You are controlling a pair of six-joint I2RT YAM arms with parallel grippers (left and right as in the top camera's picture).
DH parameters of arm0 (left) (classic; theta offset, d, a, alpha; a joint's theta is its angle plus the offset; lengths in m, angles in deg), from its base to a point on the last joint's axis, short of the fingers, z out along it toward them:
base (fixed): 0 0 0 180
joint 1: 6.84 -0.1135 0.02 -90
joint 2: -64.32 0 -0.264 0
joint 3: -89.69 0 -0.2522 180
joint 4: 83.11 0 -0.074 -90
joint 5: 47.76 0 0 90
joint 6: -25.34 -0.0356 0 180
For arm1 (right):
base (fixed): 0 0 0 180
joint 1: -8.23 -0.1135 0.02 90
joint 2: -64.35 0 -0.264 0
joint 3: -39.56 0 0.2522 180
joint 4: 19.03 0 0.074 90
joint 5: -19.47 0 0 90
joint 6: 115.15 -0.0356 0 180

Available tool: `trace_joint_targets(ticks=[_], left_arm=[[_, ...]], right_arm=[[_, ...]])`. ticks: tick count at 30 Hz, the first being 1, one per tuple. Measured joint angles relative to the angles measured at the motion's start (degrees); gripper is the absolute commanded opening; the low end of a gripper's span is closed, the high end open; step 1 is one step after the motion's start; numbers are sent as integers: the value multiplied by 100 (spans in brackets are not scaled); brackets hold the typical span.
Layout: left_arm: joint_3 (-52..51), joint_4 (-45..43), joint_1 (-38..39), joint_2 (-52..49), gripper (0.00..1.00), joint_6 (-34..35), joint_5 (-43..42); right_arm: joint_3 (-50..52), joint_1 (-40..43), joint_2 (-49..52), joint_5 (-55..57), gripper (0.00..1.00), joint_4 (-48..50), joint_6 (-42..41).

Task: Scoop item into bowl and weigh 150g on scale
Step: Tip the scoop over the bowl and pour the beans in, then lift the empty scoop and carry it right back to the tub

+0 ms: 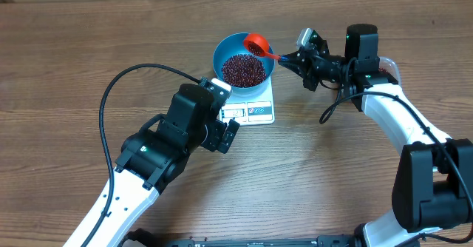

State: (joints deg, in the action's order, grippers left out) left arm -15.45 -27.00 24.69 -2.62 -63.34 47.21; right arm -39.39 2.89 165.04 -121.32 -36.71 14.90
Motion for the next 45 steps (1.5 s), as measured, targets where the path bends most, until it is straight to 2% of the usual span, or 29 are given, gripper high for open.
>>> trace_joint_targets(ticks=[14,35,45], left_arm=[[0,0,0,0,99,0,0],[0,2,0,0,100,0,2],[0,0,0,0,100,0,2]], right_arm=[[0,0,0,2,4,31,476],[0,0,0,2,4,35,514],[0,0,2,260,4,297,1062]])
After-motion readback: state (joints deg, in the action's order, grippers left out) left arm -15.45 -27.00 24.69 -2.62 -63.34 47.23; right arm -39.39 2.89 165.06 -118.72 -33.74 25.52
